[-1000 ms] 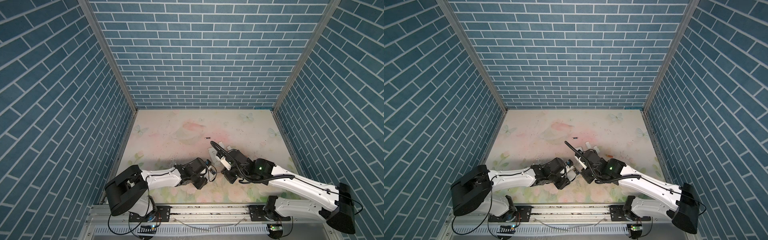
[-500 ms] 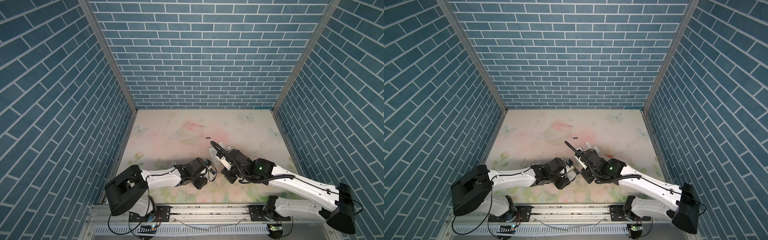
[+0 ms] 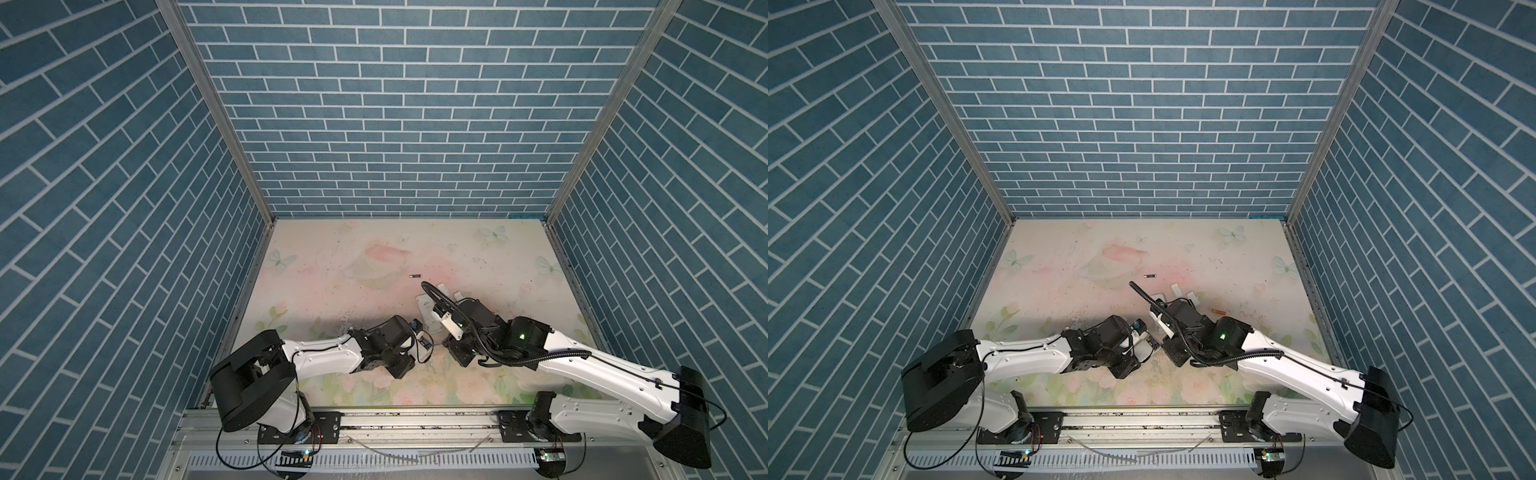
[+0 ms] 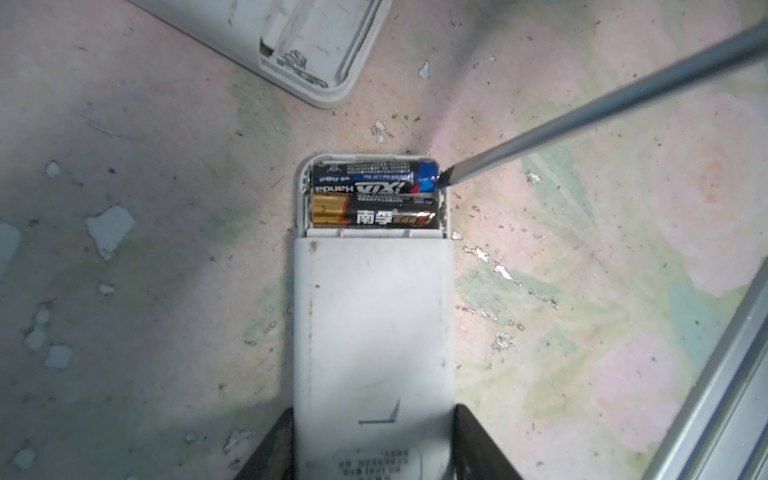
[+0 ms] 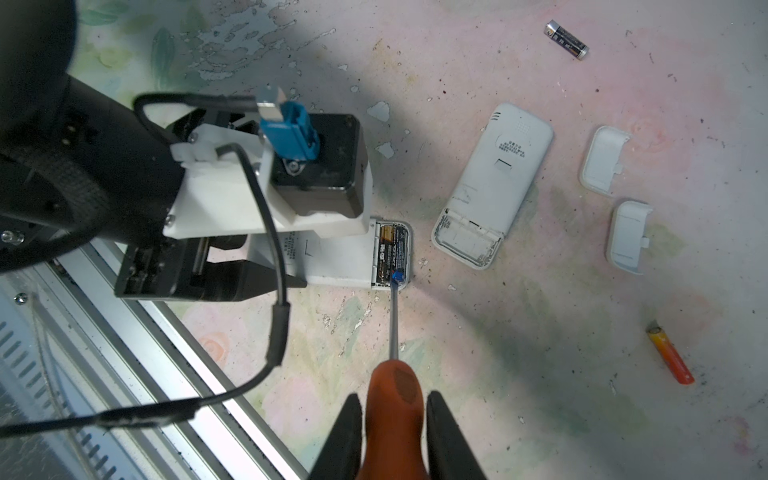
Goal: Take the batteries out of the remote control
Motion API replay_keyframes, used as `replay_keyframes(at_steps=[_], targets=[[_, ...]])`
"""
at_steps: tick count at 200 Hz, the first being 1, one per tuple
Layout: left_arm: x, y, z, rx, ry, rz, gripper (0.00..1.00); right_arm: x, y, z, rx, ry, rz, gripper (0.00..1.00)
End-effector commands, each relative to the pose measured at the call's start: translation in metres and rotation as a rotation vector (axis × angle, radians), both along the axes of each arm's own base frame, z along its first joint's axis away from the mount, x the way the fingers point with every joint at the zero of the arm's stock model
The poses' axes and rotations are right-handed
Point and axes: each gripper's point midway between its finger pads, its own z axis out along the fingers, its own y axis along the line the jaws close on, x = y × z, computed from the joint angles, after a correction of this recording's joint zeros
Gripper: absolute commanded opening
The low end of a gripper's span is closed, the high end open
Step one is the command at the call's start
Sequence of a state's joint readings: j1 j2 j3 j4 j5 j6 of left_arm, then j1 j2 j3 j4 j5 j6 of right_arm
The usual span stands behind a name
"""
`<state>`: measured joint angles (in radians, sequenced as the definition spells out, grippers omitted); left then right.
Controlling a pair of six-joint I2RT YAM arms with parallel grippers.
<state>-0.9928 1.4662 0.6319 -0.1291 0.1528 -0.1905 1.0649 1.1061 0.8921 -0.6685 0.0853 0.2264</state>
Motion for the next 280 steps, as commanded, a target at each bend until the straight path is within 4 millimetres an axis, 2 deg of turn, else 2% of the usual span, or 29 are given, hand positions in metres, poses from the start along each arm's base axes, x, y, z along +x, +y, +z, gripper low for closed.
replay_keyframes(at_steps=[1,70,121,156,280], targets=[[-0.017,-0.006,-0.003,-0.009,0.052,-0.076,0.42,0.026,0.014,0.052,0.109,-0.166,-0.028,0.00],[-0.017,-0.006,-0.003,-0.010,0.050,-0.074,0.42,0.027,0.011,0.055,0.098,-0.172,-0.026,0.00],[-0.016,-0.005,-0.001,-0.002,0.042,-0.069,0.42,0.009,-0.002,0.044,0.042,-0.082,-0.006,0.00],[-0.014,-0.005,-0.001,0.002,0.037,-0.069,0.42,0.001,-0.012,0.044,0.022,-0.051,-0.011,0.00],[-0.015,-0.004,-0.002,0.000,0.038,-0.065,0.42,-0.010,-0.010,0.022,-0.013,0.043,0.009,0.00]])
